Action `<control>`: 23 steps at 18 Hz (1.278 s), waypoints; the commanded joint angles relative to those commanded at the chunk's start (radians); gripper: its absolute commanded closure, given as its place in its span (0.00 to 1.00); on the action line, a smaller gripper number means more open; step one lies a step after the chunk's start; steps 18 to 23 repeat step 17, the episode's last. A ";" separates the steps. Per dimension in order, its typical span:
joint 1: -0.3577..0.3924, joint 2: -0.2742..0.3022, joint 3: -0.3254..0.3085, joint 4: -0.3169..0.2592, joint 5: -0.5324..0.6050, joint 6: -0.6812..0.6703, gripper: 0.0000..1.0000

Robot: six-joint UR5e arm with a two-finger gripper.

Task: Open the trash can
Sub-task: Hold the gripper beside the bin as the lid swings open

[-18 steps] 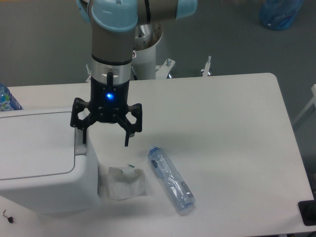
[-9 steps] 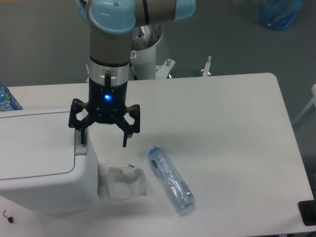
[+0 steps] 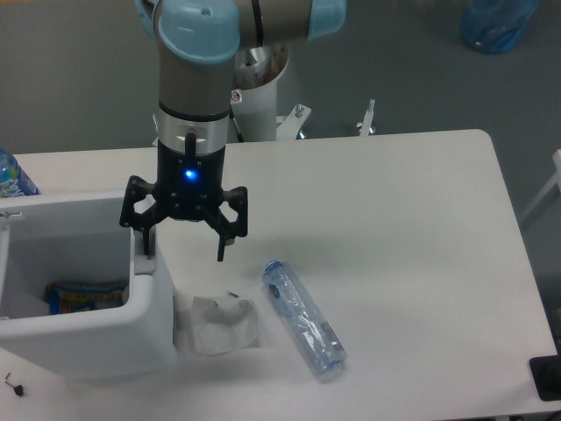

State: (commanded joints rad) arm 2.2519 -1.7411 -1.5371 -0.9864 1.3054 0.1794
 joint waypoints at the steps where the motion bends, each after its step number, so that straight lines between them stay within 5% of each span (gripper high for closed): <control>1: 0.000 0.000 0.009 0.015 0.000 0.002 0.00; 9: 0.051 -0.018 0.098 0.052 0.053 0.116 0.00; 14: 0.126 -0.011 0.100 0.048 0.129 0.288 0.00; 23: 0.164 -0.009 0.097 0.046 0.129 0.305 0.00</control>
